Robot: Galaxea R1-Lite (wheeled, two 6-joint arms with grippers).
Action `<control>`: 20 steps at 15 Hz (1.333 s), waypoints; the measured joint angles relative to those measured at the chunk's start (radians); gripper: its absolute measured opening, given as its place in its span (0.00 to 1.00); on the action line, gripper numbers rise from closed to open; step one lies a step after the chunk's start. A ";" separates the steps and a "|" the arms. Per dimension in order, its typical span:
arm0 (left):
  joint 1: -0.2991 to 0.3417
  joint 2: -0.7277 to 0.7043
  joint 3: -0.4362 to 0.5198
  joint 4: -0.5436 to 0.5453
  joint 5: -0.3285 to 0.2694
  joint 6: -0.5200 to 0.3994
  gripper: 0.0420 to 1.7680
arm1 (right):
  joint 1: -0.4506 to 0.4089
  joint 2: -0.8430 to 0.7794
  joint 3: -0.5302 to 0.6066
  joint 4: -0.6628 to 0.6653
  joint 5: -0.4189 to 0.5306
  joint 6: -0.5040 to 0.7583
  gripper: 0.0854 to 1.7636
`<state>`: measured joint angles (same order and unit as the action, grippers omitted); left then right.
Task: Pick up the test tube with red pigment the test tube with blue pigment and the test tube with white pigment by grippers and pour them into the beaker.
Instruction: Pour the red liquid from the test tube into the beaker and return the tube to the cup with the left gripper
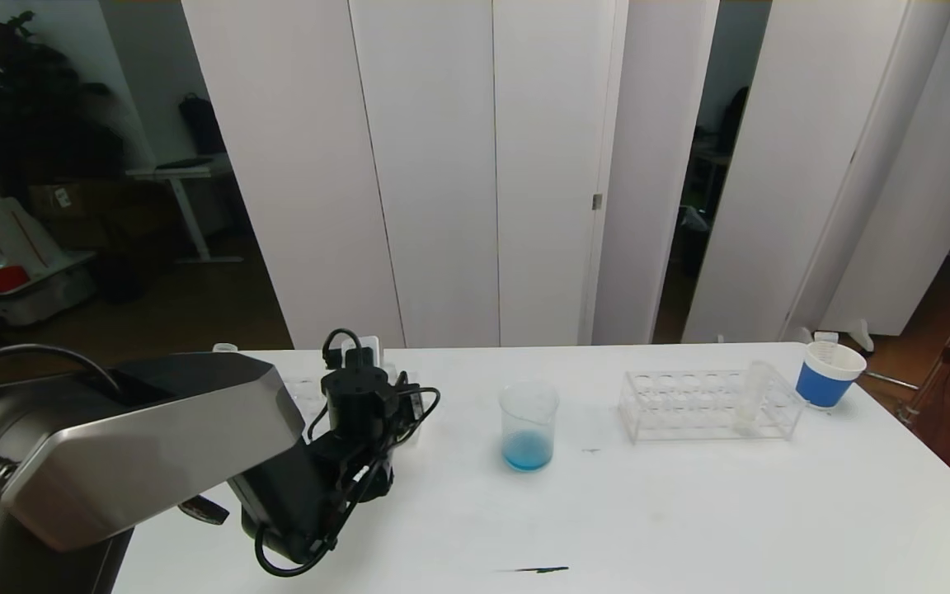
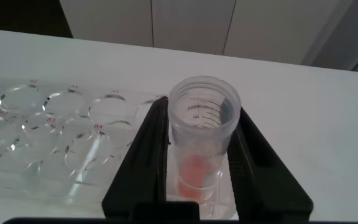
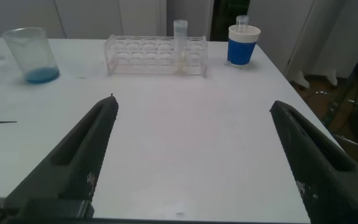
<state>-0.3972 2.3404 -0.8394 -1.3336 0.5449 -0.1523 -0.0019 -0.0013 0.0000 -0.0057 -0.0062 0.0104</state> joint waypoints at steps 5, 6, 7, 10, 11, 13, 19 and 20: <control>-0.003 -0.049 -0.010 0.004 0.003 0.047 0.33 | 0.000 0.000 0.000 0.000 0.000 0.000 0.99; -0.004 -0.063 -0.010 0.005 0.002 0.063 0.33 | 0.000 0.000 0.000 0.000 0.000 0.000 0.99; -0.005 -0.078 -0.011 0.005 0.002 0.075 0.33 | 0.000 0.000 0.000 0.000 0.000 0.000 0.99; -0.006 -0.121 -0.008 0.009 0.001 0.097 0.33 | 0.000 0.000 0.000 0.000 0.000 0.000 0.99; -0.006 -0.135 -0.006 0.023 0.001 0.100 0.33 | 0.000 0.000 0.000 0.000 0.000 0.000 0.99; -0.006 -0.169 -0.007 0.068 -0.001 0.101 0.33 | 0.000 0.000 0.000 0.000 0.000 0.000 0.99; -0.005 -0.298 -0.014 0.232 -0.145 0.111 0.33 | 0.000 0.000 0.000 0.000 0.000 0.000 0.99; -0.003 -0.318 -0.016 0.237 -0.204 0.111 0.33 | 0.000 0.000 0.000 0.000 0.000 0.000 0.99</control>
<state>-0.4002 2.0223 -0.8553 -1.0968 0.3406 -0.0409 -0.0023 -0.0013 0.0000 -0.0053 -0.0057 0.0104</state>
